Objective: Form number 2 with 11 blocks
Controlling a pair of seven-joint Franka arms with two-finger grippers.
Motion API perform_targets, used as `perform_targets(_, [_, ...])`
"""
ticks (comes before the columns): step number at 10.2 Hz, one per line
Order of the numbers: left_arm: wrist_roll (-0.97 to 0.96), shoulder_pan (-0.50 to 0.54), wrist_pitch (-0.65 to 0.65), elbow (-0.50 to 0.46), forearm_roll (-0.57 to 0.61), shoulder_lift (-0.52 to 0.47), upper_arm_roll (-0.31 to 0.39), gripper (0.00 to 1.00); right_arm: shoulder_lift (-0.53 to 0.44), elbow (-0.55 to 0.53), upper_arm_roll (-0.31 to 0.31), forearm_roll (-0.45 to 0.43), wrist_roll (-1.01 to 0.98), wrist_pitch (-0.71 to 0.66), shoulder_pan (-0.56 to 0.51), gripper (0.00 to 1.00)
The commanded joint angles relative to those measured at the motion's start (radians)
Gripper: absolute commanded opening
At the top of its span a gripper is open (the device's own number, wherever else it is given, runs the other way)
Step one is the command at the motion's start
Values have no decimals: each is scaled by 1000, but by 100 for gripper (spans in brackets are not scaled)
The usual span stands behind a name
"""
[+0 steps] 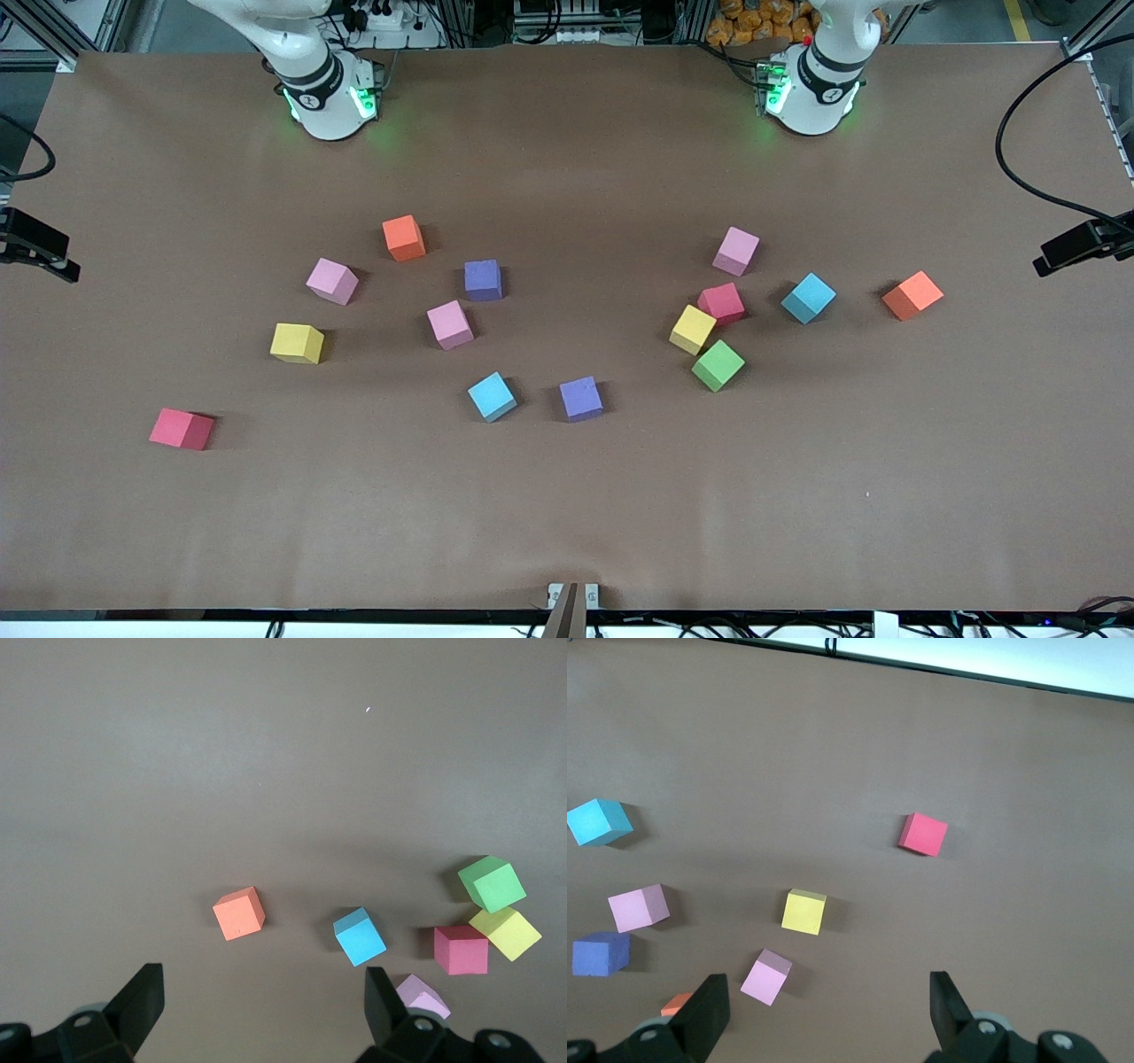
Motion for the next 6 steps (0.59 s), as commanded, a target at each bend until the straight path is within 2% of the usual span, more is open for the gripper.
perform_targets(1, [-13,3,12,20,-29,11,1,100,2,4,8,0,-7,6,-8,100])
perform_targets(6, [-11,9,12,23,-36,11,5,100,2,2,8,1,-7,4,-5,100])
